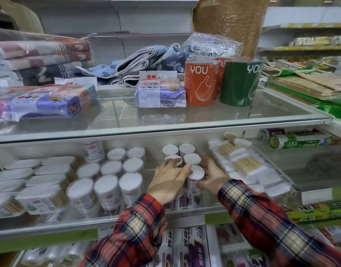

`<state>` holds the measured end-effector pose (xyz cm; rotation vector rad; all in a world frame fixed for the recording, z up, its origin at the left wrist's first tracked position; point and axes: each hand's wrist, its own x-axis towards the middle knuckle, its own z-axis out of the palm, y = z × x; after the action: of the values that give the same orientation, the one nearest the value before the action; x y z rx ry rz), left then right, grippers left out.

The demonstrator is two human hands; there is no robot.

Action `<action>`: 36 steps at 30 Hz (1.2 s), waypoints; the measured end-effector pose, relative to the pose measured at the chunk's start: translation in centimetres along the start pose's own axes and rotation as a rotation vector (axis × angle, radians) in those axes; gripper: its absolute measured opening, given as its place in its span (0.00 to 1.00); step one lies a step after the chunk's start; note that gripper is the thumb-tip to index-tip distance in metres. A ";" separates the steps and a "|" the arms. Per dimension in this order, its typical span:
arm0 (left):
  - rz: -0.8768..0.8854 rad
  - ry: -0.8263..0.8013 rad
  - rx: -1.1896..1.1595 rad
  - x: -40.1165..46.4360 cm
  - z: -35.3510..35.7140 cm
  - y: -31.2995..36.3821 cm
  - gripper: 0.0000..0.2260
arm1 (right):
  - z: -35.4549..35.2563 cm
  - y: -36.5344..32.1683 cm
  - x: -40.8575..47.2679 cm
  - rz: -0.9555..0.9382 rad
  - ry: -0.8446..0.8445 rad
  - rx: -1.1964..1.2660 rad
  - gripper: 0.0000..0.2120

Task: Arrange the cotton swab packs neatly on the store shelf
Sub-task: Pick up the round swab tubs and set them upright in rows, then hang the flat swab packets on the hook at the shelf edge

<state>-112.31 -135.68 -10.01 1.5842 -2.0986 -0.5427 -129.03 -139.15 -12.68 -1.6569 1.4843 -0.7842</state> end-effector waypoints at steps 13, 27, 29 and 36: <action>-0.034 0.040 -0.059 -0.2 -0.6 0.0 0.24 | -1.8 -3.4 -2.9 0.037 0.037 0.066 0.34; 0.118 0.111 -0.213 3.3 -2.0 4.4 0.09 | -11.8 -5.3 -6.7 0.016 0.354 -0.017 0.07; 0.146 0.087 -0.191 4.2 -1.5 5.2 0.10 | -13.8 -4.4 -5.6 0.083 0.416 -0.039 0.05; 0.102 -0.010 -0.175 7.8 0.4 8.2 0.13 | -17.2 -1.2 0.4 0.219 0.390 -0.114 0.03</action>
<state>-120.82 -141.03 -4.79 1.3725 -2.0645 -0.6798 -142.80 -141.92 -2.75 -1.4415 1.9757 -0.9507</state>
